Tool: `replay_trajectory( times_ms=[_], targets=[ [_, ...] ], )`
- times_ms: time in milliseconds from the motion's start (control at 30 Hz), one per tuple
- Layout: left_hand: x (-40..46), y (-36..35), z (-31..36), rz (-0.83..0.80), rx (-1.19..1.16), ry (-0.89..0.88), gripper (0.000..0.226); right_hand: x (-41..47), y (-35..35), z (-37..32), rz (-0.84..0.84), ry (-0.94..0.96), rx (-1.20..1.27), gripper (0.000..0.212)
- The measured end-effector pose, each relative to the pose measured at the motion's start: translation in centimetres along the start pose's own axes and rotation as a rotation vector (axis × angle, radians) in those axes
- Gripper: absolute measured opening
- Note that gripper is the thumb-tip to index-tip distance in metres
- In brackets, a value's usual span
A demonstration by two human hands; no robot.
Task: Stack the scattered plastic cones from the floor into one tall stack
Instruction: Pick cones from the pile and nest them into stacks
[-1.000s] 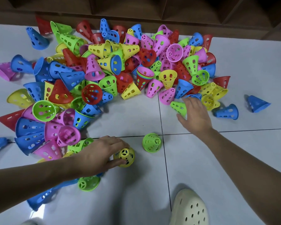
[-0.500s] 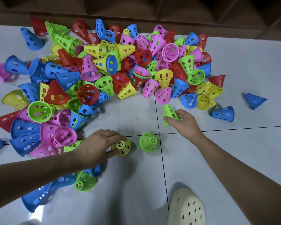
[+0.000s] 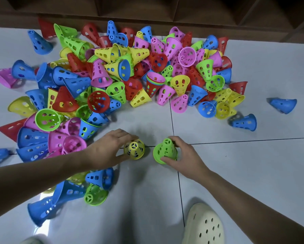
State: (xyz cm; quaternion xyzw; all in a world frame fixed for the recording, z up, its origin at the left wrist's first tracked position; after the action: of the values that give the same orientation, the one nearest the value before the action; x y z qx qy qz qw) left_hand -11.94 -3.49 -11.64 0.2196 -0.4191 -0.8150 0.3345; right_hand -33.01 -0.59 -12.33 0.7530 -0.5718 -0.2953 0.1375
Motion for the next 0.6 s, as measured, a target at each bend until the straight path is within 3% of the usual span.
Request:
replay_trajectory(
  times_ms=[100, 333, 600],
  targets=[
    [-0.1, 0.7, -1.6, -0.016, 0.189, 0.041, 0.07, 0.3, -1.1, 0.4, -0.085, 0.04, -0.13, 0.053],
    [0.8, 7.2, -5.7, 0.246, 0.392, 0.219, 0.071, 1.1, -1.5, 0.7, -0.089, 0.072, -0.173, 0.054],
    [1.8, 10.1, -9.3, 0.266, 0.535, 0.402, 0.093, 1.2, -1.4, 0.7, -0.046, 0.071, -0.162, 0.054]
  ],
)
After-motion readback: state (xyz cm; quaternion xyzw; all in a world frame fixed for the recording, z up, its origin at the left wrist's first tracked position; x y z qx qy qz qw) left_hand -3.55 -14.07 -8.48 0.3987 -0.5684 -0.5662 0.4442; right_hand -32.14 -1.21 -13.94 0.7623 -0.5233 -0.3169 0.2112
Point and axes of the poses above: each hand's wrist, its own x-axis towards the middle knuckle, its own y-axis out of the back of the hand, z = x × y, the point moved 10 cm from there along x, towards the middle knuckle, and after that the axes turned 2 degrees about z, right-handed, at the moved point
